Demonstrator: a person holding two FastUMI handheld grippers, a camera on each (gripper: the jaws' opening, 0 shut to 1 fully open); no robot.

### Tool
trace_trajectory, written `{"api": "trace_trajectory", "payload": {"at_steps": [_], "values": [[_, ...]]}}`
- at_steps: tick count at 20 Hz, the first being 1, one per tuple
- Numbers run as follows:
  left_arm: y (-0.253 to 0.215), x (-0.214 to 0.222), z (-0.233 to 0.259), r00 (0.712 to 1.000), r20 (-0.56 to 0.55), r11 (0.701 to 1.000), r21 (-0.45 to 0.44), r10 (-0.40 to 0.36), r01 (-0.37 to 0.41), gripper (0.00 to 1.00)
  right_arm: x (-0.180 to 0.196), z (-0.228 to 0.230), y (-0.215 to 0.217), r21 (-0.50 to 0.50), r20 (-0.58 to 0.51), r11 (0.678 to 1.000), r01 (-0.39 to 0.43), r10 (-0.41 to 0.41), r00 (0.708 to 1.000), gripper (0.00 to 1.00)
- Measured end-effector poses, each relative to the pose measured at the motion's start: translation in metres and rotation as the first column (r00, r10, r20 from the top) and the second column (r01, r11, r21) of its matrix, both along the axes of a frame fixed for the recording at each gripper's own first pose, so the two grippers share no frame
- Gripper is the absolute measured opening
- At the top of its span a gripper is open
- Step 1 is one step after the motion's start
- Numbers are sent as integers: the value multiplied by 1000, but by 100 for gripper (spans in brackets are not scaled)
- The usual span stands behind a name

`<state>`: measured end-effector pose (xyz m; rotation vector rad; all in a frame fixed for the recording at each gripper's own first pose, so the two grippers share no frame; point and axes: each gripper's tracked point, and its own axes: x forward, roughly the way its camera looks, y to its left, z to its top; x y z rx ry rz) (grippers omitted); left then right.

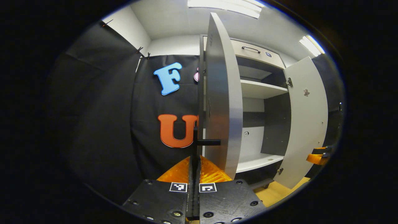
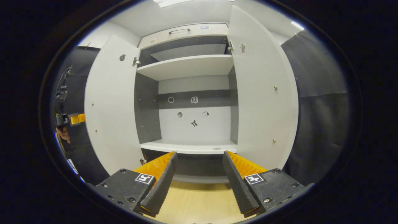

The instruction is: Open the right door of the double-door shoe cabinet with the right hand, and open the left door with the left hand.

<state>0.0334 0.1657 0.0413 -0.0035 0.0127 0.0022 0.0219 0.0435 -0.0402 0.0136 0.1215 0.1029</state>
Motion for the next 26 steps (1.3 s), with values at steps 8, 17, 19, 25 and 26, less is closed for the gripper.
{"api": "trace_trajectory", "payload": {"at_steps": [8, 17, 19, 25, 26], "values": [[22, -69, 10, 975, 55, 974, 59, 215, -219, 1, -4, 2, -26, -17, 7, 998, 65, -65, 998, 91], [-134, -23, -24, 998, -12, 997, -60, 57, -58, 0, -16, 32, -30, -21, 78, 998, 60, -58, 995, 91], [-154, -21, -37, 998, -39, 996, -73, 44, -47, 0, -20, 35, -31, -29, 92, 998, 56, -53, 994, 91], [-165, -14, -53, 996, -66, 998, 10, 68, -67, 76, -23, 34, -31, -26, 87, 998, 50, -47, 995, 91], [-166, -15, -51, 996, -57, 998, 0, 67, -67, 81, -22, 35, -30, -22, 89, 999, 47, -45, 995, 92]]}}
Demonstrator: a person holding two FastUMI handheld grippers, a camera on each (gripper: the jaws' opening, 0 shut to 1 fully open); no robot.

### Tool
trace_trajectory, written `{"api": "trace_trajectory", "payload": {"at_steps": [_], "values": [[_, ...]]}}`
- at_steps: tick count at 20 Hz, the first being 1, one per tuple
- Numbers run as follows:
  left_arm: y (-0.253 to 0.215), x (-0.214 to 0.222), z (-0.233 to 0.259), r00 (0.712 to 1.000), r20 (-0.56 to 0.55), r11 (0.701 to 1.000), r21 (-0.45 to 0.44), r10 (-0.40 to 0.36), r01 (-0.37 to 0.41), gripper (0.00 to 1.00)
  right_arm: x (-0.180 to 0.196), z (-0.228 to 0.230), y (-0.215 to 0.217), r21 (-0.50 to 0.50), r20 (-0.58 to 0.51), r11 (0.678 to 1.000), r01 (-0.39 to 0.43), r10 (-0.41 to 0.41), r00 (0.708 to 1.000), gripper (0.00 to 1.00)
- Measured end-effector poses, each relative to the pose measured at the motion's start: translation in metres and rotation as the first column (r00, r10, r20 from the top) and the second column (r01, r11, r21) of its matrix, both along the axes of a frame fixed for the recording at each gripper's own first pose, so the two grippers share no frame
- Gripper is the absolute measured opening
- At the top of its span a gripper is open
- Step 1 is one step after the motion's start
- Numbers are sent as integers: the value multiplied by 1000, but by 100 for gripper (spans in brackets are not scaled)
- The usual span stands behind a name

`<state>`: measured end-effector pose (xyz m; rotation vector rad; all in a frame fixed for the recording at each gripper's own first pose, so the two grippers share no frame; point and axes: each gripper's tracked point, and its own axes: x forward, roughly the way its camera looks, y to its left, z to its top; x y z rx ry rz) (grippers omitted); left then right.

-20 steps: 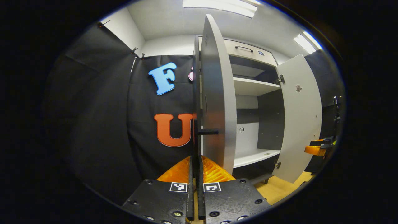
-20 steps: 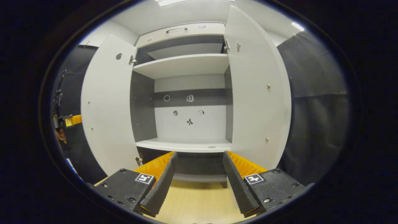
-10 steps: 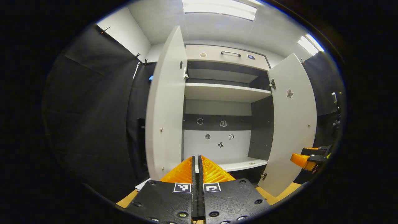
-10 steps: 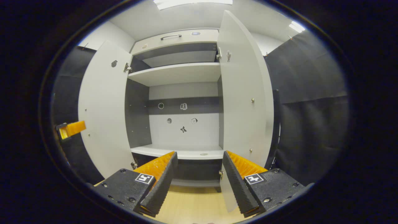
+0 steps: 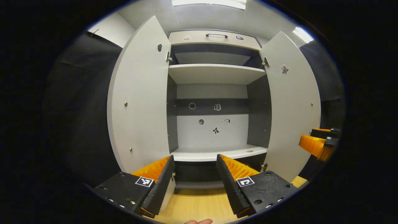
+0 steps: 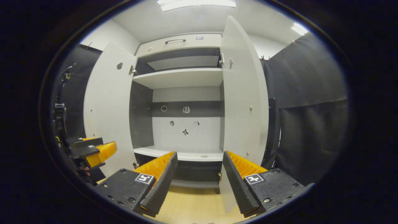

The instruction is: Open the right door of the double-door shoe cabinet with the right hand, and open the left door with the left hand.

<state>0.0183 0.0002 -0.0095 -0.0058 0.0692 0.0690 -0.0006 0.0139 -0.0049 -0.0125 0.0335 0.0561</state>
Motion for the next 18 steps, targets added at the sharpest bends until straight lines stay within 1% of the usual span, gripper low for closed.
{"api": "trace_trajectory", "payload": {"at_steps": [1, 3, 5, 10, 18], "values": [[-1, 0, 3, 1000, 8, 1000, -8, -3, 3, 85, 1, 0, 1, 3, 3, 1000, -3, 3, 1000, 91], [4, -5, 8, 1000, 11, 1000, -2, 20, -20, 85, 2, 2, 1, 5, 7, 1000, -4, 4, 1000, 91], [9, -9, 13, 999, 18, 999, 25, 41, -42, 85, 3, 3, 1, 9, 10, 1000, -1, 1, 1000, 92], [8, -8, 14, 999, 24, 998, 46, 38, -39, 84, 6, 1, 5, 9, 6, 1000, -9, 9, 1000, 92], [6, -4, 14, 999, 26, 999, 34, 32, -33, 84, 8, 6, -1, 12, 24, 1000, 6, -6, 1000, 91]]}}
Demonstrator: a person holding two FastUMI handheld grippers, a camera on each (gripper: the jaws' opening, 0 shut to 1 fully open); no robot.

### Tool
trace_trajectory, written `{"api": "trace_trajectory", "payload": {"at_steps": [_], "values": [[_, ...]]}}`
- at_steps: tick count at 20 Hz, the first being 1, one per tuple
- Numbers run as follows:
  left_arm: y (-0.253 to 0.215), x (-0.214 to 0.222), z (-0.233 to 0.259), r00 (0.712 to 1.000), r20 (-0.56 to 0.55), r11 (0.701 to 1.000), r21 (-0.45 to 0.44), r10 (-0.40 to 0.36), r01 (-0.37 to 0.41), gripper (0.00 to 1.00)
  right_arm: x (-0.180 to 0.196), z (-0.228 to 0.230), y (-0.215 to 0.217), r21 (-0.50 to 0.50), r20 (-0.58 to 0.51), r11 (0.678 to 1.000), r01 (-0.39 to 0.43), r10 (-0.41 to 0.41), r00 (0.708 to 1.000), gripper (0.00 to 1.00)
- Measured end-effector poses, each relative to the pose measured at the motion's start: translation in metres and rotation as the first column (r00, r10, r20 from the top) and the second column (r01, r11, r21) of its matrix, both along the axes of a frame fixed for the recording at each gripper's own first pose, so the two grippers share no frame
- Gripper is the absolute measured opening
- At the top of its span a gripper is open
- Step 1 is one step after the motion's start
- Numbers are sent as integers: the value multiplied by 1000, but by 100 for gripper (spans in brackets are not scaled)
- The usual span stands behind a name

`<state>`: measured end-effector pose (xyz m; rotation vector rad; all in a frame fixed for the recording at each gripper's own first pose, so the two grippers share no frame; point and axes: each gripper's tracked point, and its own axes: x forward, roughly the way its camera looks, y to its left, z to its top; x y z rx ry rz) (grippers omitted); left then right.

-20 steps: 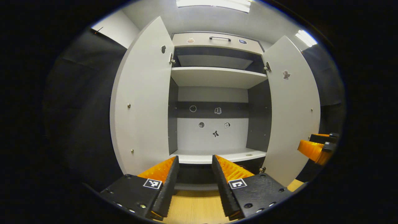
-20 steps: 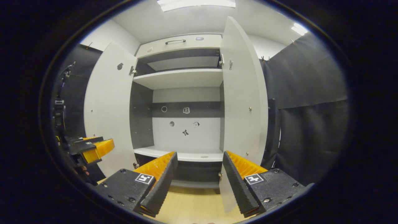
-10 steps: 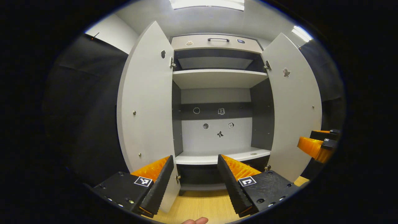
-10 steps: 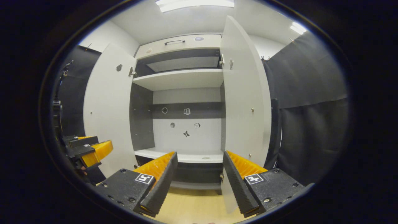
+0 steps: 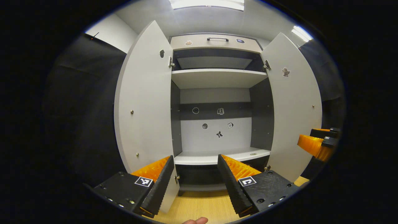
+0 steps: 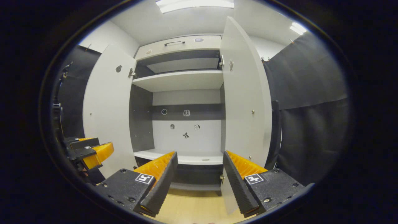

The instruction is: Open the right door of the double-door shoe cabinet with the right hand, and open the left door with the left hand.

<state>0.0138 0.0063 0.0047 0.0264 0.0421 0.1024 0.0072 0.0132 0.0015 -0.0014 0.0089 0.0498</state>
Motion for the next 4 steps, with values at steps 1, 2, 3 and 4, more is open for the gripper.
{"api": "trace_trajectory", "payload": {"at_steps": [1, 2, 3, 4], "values": [[-1, 0, 0, 1000, 2, 1000, -1, -2, 2, 84, 0, 0, 0, 2, 0, 1000, 3, -3, 1000, 91], [-1, 0, 1, 1000, 2, 1000, 1, -3, 3, 84, 0, -1, -1, 4, -2, 1000, 4, -4, 1000, 91], [-1, 1, 1, 1000, 4, 1000, 3, -5, 5, 84, 1, -1, -1, 4, -3, 1000, 5, -5, 1000, 91], [-2, 1, 1, 1000, 4, 1000, 2, -7, 7, 84, 1, -1, -1, 3, -3, 1000, 6, -6, 1000, 91]]}}
